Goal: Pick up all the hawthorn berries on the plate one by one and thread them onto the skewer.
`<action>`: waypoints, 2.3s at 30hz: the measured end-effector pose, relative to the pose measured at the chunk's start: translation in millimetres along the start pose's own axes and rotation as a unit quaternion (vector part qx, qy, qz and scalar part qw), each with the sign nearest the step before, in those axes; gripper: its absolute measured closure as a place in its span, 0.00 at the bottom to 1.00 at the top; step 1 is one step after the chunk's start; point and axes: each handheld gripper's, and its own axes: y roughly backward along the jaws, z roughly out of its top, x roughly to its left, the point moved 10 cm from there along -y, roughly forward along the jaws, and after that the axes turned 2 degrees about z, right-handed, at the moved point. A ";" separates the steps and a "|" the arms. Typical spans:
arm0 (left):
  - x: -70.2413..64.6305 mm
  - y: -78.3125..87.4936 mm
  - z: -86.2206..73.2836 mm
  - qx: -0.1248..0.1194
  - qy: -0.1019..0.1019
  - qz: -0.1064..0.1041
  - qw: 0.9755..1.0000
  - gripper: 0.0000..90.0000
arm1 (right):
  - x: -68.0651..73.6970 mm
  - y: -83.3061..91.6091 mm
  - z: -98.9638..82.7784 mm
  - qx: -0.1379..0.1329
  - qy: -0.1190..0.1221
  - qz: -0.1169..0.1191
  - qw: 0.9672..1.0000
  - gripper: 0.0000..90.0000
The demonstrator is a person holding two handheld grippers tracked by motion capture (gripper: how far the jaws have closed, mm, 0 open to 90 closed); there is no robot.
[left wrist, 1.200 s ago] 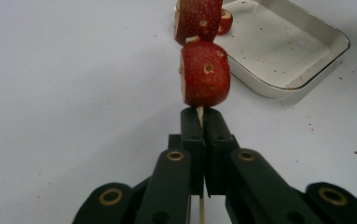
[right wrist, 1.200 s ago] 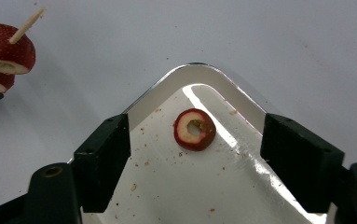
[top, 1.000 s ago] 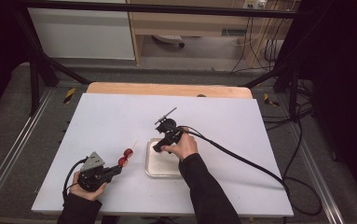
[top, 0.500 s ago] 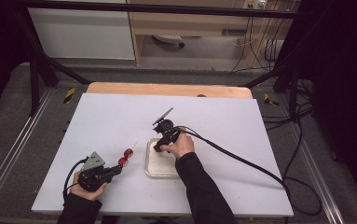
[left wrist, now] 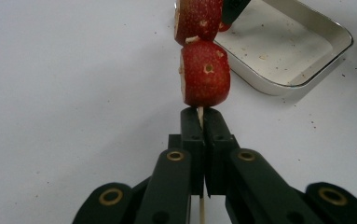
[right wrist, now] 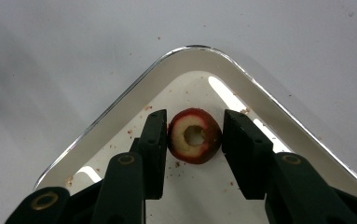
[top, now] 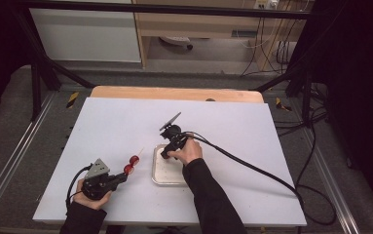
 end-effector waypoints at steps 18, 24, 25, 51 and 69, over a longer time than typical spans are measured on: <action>-2.6 0.9 1.2 -0.002 -0.005 0.001 1.000 0.98 | 14.6 30.4 -1.2 -0.030 0.000 0.007 1.000 0.69; -7.8 1.0 2.8 -0.005 -0.009 -0.002 1.000 0.98 | 18.3 45.4 -7.0 -0.049 -0.008 0.012 0.999 0.69; -8.9 0.9 3.4 -0.006 -0.010 -0.003 1.000 0.98 | 17.7 48.2 -8.9 -0.053 -0.009 0.014 0.998 0.69; -41.9 -7.5 16.6 -0.029 -0.012 0.001 1.000 0.98 | 9.7 90.8 -55.4 -0.274 -0.069 0.090 0.955 0.69; -63.3 -18.5 29.0 -0.040 0.002 -0.005 0.999 0.98 | 10.9 105.9 -52.1 -0.370 -0.098 0.121 0.916 0.69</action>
